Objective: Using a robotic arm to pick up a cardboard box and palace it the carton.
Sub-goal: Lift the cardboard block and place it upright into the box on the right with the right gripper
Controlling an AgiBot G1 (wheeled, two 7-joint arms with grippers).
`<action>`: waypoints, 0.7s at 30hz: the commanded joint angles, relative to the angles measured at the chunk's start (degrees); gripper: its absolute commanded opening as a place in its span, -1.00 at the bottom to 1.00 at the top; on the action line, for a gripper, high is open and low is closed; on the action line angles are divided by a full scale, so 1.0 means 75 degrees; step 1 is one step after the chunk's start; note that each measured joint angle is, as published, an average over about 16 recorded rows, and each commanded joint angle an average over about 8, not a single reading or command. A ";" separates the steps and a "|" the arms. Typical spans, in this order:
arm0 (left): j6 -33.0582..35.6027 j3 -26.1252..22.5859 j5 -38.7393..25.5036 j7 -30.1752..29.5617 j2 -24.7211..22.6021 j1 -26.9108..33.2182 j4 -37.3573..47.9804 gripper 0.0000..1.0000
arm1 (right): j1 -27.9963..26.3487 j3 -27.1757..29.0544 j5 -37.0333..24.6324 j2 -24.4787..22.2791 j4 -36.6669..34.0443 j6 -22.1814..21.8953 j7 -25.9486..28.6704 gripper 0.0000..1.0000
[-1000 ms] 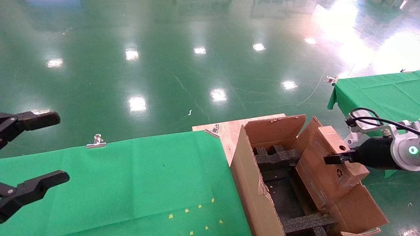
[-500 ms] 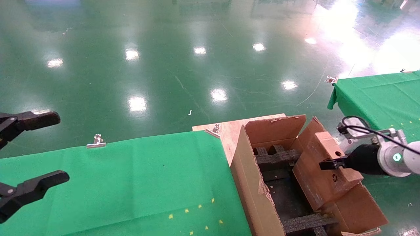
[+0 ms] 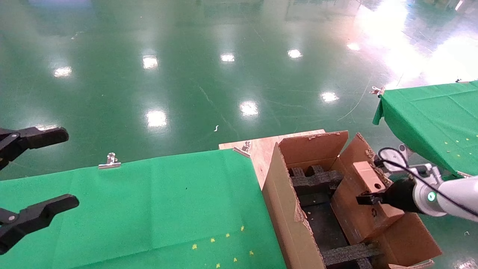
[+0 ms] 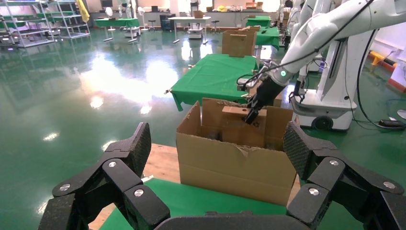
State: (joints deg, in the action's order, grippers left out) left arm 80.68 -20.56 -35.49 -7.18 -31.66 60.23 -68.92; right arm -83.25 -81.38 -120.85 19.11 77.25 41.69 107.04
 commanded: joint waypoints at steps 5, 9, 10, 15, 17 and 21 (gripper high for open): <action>0.0000 0.0000 0.0000 0.0000 0.0000 0.0000 0.0000 1.00 | 0.0433 -0.0092 -0.0886 0.0203 -0.0044 -0.0362 0.0861 -1.00; 0.0000 0.0000 0.0000 0.0000 0.0000 0.0000 0.0000 1.00 | 0.0691 -0.0076 -0.1707 0.0407 -0.0062 -0.0428 0.1595 -1.00; 0.0000 0.0000 0.0000 0.0000 0.0000 0.0000 0.0000 1.00 | 0.0749 -0.0068 -0.1895 0.0457 -0.0061 -0.0421 0.1765 -1.00; 0.0000 0.0000 0.0000 0.0000 0.0000 0.0000 0.0000 1.00 | 0.1012 -0.0036 -0.2601 0.0677 -0.0038 -0.0342 0.2462 -1.00; 0.0000 0.0000 0.0000 0.0000 0.0000 0.0000 0.0000 1.00 | 0.1097 -0.0034 -0.2747 0.0743 -0.0025 -0.0324 0.2633 -1.00; 0.0000 0.0000 0.0000 0.0000 0.0000 0.0000 0.0000 1.00 | 0.1251 -0.0056 -0.2903 0.0851 -0.0012 -0.0322 0.2842 -1.00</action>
State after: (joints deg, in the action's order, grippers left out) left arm 80.68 -20.56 -35.49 -7.18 -31.66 60.23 -68.92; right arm -73.94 -81.86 -142.36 25.45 77.01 39.26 128.04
